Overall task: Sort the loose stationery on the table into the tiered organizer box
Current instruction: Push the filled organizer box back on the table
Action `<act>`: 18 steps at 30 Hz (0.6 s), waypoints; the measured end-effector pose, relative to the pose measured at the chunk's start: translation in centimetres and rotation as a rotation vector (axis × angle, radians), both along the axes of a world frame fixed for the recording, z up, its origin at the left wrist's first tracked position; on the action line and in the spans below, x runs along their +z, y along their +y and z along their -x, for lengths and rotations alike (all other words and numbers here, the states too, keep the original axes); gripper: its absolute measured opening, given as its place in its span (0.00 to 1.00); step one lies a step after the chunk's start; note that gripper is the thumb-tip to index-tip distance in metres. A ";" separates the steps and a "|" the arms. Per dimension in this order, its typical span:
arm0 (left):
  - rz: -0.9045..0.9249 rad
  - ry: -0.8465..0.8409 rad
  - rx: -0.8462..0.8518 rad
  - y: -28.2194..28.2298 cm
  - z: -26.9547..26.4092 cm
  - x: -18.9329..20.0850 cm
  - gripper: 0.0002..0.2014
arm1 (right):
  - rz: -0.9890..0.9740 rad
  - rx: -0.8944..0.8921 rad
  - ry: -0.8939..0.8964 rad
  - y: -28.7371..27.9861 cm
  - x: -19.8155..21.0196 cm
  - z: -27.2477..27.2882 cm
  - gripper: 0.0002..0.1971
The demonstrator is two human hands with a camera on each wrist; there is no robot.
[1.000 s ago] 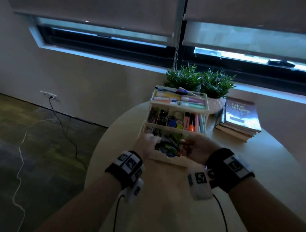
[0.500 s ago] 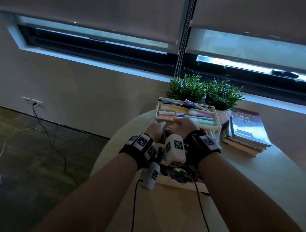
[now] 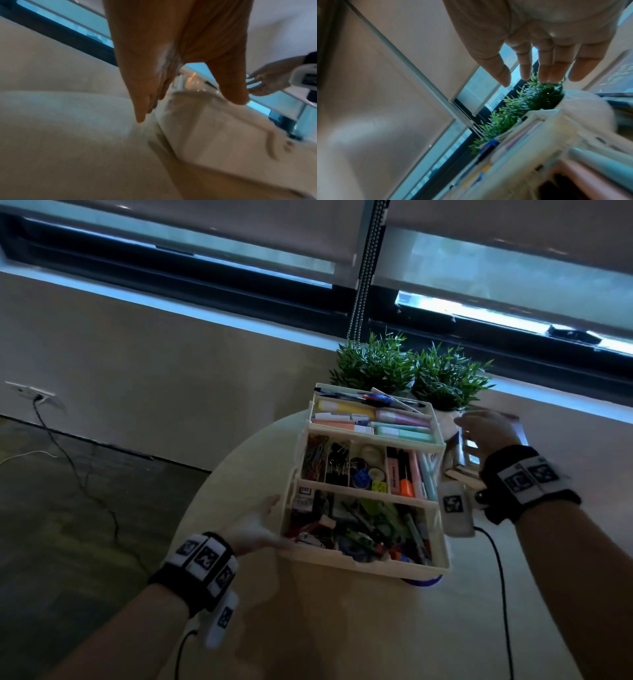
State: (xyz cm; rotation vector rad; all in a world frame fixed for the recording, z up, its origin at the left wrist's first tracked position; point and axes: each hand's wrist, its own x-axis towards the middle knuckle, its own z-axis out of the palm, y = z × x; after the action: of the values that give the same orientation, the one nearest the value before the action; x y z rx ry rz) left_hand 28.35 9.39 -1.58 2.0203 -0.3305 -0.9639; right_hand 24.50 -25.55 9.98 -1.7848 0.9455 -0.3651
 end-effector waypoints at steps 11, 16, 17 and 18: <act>0.160 -0.051 0.182 -1.9 2.7 -3.4 0.46 | 0.120 0.146 0.314 -0.5 -3.6 -1.4 0.17; 0.210 -0.024 0.205 -1.6 2.3 -4.8 0.49 | -0.004 0.141 0.191 1.3 -2.4 1.4 0.12; 0.232 -0.019 0.204 -1.6 2.4 -4.5 0.49 | -0.041 0.149 0.154 1.9 -2.2 2.3 0.12; 0.245 -0.019 0.206 -1.6 2.4 -4.6 0.49 | -0.080 0.163 0.134 2.6 -1.9 3.3 0.13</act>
State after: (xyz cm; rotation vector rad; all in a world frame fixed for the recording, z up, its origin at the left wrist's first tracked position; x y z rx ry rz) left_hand 25.95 7.81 -6.19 1.8006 -0.2332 -0.7392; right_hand 21.15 -22.99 8.09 -1.8151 0.8876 -0.1035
